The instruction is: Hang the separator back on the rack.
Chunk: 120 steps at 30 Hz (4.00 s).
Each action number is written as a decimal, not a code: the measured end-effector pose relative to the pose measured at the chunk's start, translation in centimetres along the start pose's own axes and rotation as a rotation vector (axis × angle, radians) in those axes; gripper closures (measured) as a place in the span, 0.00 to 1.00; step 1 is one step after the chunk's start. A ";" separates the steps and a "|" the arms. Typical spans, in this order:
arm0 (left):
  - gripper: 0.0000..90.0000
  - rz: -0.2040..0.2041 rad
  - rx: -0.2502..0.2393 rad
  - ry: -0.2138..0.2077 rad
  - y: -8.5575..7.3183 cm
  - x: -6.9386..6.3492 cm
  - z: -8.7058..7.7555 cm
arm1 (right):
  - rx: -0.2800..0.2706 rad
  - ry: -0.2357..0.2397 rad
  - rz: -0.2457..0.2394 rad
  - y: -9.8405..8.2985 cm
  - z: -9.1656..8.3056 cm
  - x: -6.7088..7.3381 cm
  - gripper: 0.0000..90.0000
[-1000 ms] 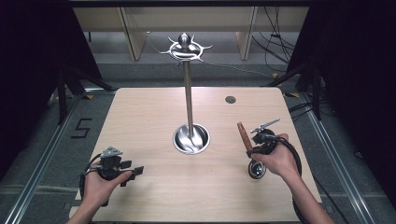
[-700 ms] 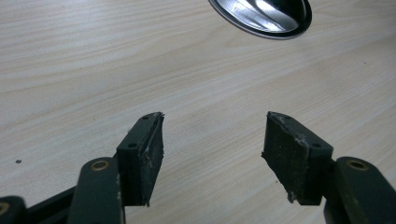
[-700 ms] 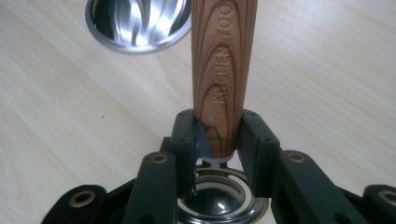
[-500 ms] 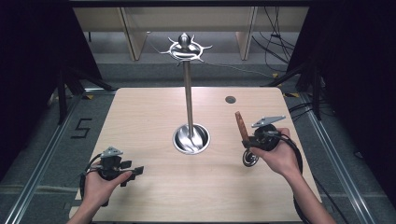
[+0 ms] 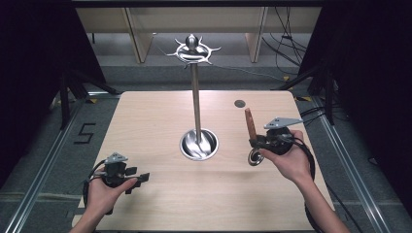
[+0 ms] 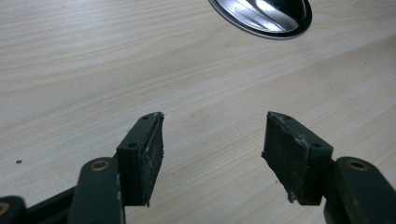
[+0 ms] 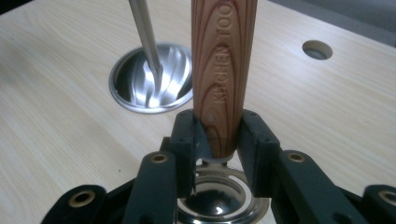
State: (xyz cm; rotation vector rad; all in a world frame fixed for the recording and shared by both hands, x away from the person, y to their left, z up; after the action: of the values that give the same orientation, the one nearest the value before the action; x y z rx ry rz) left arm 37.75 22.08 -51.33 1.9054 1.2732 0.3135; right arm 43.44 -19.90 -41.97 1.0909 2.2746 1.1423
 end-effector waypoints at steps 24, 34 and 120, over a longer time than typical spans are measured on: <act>0.41 -0.003 -0.009 -0.004 0.1 0.0 0.0 | -0.138 0.010 0.033 2.3 -1.3 0.6 0.77; 0.41 -0.003 -0.007 0.001 0.0 0.0 -0.1 | -0.183 0.023 0.010 3.7 -1.7 1.1 0.77; 0.41 -0.012 -0.011 -0.006 0.0 0.0 0.0 | -0.341 0.045 -0.050 10.5 -2.2 3.5 0.77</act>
State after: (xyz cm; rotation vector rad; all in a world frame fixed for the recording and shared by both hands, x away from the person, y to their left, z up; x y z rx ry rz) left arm 37.75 22.10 -51.27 1.8875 1.2755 0.3081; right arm 44.90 -14.37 -32.22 0.8782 2.0248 1.4791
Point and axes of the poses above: each handheld gripper's, and its own axes: z roughly forward along the jaws, y roughly out of its top, x roughly to its left, the point moved 6 cm from there along z, roughly forward along the jaws, and after that the axes turned 4 degrees about -x, right-handed, at the moved point
